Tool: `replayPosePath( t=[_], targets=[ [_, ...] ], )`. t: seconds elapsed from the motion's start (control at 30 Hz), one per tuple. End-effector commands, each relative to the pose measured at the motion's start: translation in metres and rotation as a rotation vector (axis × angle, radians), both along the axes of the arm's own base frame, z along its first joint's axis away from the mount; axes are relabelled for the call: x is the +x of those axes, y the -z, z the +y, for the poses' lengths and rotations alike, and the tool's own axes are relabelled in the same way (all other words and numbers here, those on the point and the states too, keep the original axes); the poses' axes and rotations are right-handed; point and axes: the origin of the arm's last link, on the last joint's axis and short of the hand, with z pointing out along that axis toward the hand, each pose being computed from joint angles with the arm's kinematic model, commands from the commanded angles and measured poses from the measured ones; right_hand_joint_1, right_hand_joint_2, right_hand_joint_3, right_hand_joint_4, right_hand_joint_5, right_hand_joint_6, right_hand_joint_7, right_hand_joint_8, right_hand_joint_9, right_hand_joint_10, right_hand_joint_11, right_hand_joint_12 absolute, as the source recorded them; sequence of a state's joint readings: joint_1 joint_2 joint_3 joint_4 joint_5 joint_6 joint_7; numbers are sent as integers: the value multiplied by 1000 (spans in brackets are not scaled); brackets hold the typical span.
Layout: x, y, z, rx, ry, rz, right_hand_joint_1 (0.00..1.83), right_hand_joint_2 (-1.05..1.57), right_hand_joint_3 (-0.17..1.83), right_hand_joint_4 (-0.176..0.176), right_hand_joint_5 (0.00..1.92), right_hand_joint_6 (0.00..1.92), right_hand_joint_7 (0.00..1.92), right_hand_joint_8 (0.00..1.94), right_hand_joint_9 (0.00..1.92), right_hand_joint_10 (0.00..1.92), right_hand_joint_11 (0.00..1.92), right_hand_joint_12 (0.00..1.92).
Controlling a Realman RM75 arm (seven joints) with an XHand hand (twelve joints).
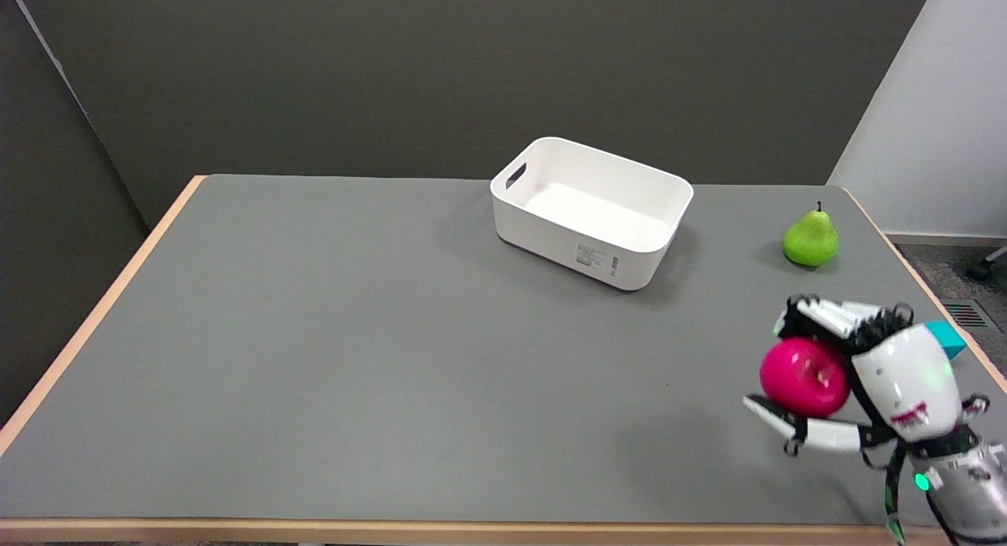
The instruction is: Pick up the red apple.
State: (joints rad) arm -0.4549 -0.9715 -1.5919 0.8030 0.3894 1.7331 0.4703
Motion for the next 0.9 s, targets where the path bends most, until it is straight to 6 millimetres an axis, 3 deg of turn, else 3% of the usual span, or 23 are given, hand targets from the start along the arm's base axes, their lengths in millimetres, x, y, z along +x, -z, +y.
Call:
replayPosePath(
  t=[0.03, 0.27, 0.5, 0.9],
  targets=[
    [110, -32, -81, -23, -142, 170, 1070, 670, 958, 34, 1082, 1921, 1210, 1941, 1350, 1921, 1144, 1921],
    [159, -43, -113, -95, -151, 270, 1079, 663, 957, 34, 1095, 1921, 1217, 1941, 1356, 1921, 1163, 1921],
    [196, -43, -175, -99, -250, 265, 1080, 663, 957, 34, 1096, 1921, 1215, 1941, 1359, 1921, 1141, 1921],
    [196, -16, -298, 27, -180, 129, 1079, 660, 957, 35, 1093, 1921, 1195, 1941, 1360, 1921, 1117, 1921]
  ],
)
